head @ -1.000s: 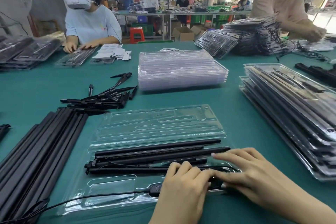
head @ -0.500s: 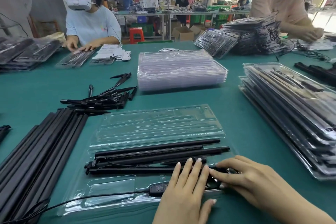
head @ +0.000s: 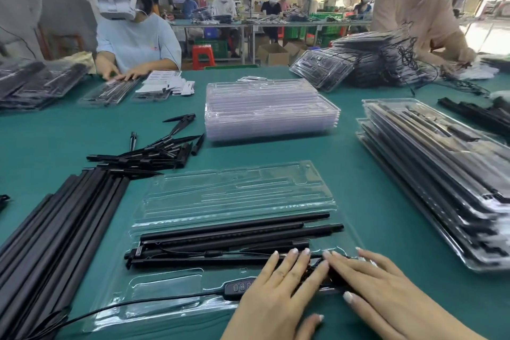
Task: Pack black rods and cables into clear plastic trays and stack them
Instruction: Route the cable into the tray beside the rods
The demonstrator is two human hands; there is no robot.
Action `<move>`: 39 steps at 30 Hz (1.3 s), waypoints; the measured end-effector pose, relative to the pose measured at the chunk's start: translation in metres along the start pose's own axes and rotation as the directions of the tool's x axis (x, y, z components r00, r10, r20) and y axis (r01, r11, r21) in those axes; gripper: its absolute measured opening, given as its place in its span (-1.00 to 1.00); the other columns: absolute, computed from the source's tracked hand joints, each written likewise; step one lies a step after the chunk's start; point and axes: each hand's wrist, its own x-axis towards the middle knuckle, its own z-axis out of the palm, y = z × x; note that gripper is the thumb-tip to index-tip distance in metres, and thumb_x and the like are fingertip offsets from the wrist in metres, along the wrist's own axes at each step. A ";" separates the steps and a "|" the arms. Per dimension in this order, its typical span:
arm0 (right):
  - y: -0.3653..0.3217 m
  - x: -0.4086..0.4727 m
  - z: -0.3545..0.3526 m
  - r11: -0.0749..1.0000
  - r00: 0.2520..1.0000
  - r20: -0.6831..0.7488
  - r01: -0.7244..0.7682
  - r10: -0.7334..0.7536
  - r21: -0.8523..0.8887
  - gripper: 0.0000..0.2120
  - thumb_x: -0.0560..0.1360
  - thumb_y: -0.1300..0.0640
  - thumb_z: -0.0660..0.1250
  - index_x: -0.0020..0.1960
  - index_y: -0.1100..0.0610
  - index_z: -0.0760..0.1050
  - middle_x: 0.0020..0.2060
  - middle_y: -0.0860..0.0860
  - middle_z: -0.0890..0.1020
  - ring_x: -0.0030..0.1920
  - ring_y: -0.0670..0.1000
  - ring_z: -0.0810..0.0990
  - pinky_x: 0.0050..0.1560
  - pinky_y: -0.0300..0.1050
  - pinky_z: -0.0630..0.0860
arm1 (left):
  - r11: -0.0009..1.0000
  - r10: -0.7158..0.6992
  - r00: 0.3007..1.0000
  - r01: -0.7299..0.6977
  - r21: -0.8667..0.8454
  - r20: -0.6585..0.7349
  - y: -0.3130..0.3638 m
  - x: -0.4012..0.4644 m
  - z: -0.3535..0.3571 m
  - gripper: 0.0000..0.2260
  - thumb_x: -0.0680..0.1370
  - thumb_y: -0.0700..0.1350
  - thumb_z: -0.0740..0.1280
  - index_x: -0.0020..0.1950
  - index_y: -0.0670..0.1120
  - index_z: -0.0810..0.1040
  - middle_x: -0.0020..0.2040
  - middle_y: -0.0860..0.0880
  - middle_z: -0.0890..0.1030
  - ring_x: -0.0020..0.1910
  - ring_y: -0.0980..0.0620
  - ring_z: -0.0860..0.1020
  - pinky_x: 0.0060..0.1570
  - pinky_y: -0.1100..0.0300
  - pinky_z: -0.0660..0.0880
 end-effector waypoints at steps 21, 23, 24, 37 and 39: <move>0.093 0.122 0.018 -0.024 0.667 0.229 -0.301 0.709 0.953 -0.43 0.53 0.11 0.34 0.47 0.21 0.25 0.15 0.09 0.54 -0.05 -0.04 0.52 -0.09 -0.23 0.43 | 1.000 0.009 1.000 -0.009 -0.008 0.023 0.000 0.000 -0.010 -0.45 0.26 0.36 0.39 0.23 0.28 0.54 0.17 0.22 0.60 0.17 0.22 0.56 0.08 0.11 0.57; 0.088 0.123 0.010 -0.018 0.705 0.155 -0.198 0.692 0.980 -0.58 0.52 -0.05 0.28 0.29 0.14 0.51 -0.12 -0.03 0.52 -0.22 -0.12 0.46 -0.18 -0.26 0.35 | 1.000 0.001 0.999 -0.002 0.012 0.042 0.001 0.001 -0.010 -0.47 0.24 0.36 0.40 0.19 0.30 0.56 0.15 0.20 0.62 0.14 0.21 0.58 0.04 0.09 0.59; 0.084 0.122 0.006 -0.023 0.728 0.118 -0.138 0.675 0.990 -0.59 0.49 -0.15 0.23 0.14 0.09 0.62 -0.23 -0.06 0.47 -0.28 -0.14 0.42 -0.21 -0.25 0.32 | 1.000 -0.003 0.999 0.001 0.022 0.049 0.002 0.001 -0.010 -0.48 0.23 0.36 0.41 0.17 0.30 0.57 0.14 0.19 0.62 0.13 0.20 0.59 0.02 0.08 0.59; 0.066 0.045 0.020 0.688 0.868 -0.094 -0.314 0.487 0.654 -0.66 0.51 0.06 0.32 0.28 -0.10 0.46 0.12 -0.12 0.52 0.11 -0.16 0.52 0.06 -0.39 0.41 | 0.999 -0.044 0.998 0.043 0.007 0.040 0.004 0.002 -0.008 -0.49 0.19 0.32 0.41 0.13 0.30 0.60 0.14 0.19 0.62 0.13 0.21 0.59 0.03 0.04 0.59; 0.063 0.028 0.014 0.802 0.938 -0.124 -0.202 0.323 0.562 -0.75 0.47 -0.01 0.35 0.14 -0.13 0.58 0.05 -0.16 0.56 0.11 -0.15 0.54 0.13 -0.29 0.43 | 0.999 -0.045 0.998 0.045 -0.005 0.035 0.003 0.000 -0.009 -0.49 0.23 0.32 0.39 0.17 0.30 0.58 0.17 0.21 0.61 0.16 0.22 0.57 0.06 0.05 0.58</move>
